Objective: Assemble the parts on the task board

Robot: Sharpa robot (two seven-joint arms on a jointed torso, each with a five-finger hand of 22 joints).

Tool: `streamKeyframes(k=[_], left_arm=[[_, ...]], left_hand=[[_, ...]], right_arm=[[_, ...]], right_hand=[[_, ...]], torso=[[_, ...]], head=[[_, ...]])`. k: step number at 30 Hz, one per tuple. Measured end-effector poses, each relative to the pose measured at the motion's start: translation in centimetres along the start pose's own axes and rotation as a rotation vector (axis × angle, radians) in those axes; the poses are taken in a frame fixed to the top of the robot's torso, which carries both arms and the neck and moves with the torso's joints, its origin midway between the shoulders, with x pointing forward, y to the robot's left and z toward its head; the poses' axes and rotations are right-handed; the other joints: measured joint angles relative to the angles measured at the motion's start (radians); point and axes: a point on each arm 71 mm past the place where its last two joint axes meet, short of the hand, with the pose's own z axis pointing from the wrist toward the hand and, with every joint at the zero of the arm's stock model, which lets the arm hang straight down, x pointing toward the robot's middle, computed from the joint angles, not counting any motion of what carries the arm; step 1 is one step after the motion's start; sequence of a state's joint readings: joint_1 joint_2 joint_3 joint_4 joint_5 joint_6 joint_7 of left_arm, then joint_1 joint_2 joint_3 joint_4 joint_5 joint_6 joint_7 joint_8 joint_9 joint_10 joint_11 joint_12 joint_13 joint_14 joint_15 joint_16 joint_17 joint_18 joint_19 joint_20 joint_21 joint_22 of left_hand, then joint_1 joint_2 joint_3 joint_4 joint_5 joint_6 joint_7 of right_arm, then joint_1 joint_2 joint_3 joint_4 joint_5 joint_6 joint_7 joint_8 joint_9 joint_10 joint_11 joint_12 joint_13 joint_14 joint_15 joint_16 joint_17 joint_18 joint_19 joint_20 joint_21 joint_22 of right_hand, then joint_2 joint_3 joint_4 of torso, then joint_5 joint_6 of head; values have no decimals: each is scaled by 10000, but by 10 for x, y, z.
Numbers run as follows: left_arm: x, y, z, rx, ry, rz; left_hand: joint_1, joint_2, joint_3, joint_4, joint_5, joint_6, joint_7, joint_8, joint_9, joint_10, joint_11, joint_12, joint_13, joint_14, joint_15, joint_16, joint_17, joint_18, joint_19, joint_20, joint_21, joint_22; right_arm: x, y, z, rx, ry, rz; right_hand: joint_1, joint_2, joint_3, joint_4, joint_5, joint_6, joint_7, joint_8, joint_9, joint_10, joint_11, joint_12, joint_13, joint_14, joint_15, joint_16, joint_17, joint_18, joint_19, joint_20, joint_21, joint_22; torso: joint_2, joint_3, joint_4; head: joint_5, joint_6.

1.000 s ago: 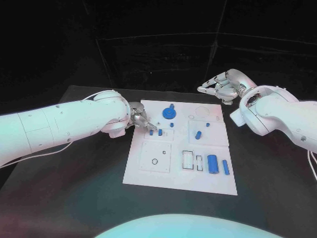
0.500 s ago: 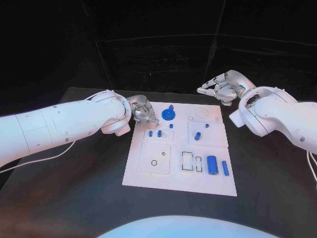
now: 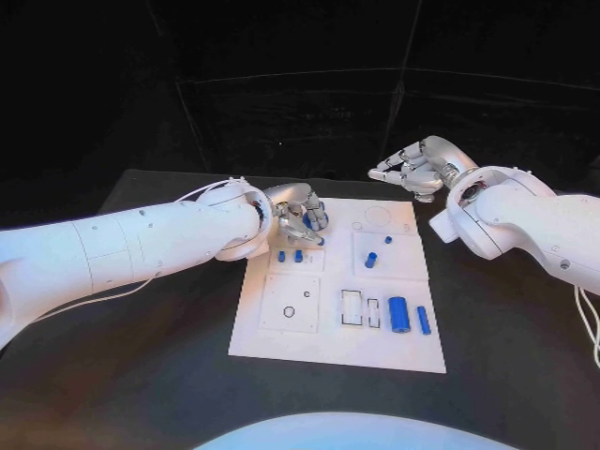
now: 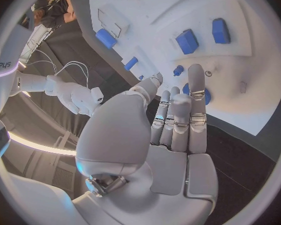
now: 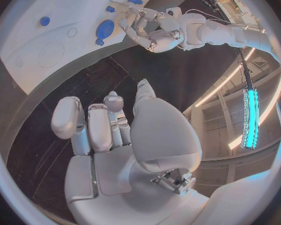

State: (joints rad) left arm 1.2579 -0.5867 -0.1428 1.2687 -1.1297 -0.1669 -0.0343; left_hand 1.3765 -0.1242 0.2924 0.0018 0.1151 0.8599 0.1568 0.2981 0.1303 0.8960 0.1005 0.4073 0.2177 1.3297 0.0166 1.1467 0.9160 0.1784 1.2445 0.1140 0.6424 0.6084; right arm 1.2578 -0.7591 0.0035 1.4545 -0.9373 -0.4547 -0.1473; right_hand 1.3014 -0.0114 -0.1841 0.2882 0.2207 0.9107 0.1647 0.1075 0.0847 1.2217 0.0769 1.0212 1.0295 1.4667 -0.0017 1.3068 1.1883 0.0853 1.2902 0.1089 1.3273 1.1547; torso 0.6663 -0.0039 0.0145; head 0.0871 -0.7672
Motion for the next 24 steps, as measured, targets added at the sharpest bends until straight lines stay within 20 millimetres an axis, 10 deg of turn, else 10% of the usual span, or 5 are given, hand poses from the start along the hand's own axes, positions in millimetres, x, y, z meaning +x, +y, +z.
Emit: streamKeyframes(k=[9, 24], left_arm=[[10, -7, 14, 240, 74, 1350], [15, -9, 26, 14, 121, 2244]], left_hand=[[-91, -91, -468, -44, -50, 456, -43, -399, -363, 257, -73, -124, -605, 1187, -117, 1792, 1984, -23, 1169, -105, 1544, 1381], [103, 192, -297, -210, -50, 1069, -140, -580, -544, 852, -149, -326, -1125, 1338, -179, 2087, 2217, -318, 1664, -216, 2667, 2545]], right_arm=[[1, 1, 0, -25, 27, 13], [2, 2, 1, -51, 52, 26]], right_hand=[[0, 0, 0, 0, 0, 0, 0, -1, -1, 0, 0, 0, 0, 0, 0, 0, 0, 0, 0, 0, 0, 1], [0, 0, 0, 0, 0, 0, 0, -1, -2, 0, 0, 0, 2, 0, 0, 0, 0, 0, 0, 0, 0, 2]], torso=[[0, -1, 1], [4, 2, -1]], head=[[-21, 11], [-74, -21]])
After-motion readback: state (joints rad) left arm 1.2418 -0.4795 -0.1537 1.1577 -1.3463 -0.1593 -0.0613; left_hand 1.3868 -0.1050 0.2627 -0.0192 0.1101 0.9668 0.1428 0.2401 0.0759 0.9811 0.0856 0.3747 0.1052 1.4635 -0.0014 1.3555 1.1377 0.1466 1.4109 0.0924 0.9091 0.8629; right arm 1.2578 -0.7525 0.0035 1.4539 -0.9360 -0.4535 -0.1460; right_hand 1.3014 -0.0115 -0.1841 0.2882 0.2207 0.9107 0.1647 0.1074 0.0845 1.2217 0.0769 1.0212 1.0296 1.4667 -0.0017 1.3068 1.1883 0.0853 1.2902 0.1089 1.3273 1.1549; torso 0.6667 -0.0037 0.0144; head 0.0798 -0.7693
